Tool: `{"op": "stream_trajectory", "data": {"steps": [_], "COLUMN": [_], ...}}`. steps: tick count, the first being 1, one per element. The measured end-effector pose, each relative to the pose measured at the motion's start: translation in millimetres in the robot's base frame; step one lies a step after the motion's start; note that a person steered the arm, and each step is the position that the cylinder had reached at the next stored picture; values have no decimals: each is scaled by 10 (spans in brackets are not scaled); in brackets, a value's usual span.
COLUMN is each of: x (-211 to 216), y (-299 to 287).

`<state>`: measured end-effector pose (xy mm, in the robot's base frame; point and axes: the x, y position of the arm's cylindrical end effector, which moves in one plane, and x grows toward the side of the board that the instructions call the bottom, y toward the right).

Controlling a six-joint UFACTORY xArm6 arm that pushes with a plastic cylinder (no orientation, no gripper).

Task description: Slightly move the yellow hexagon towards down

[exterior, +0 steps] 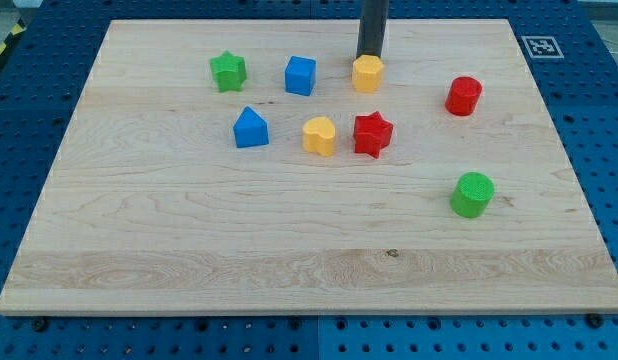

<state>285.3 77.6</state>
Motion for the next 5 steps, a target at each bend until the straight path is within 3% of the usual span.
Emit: {"op": "stream_trajectory", "data": {"steps": [3, 5], "x": [-23, -490], "y": [-46, 31]}}
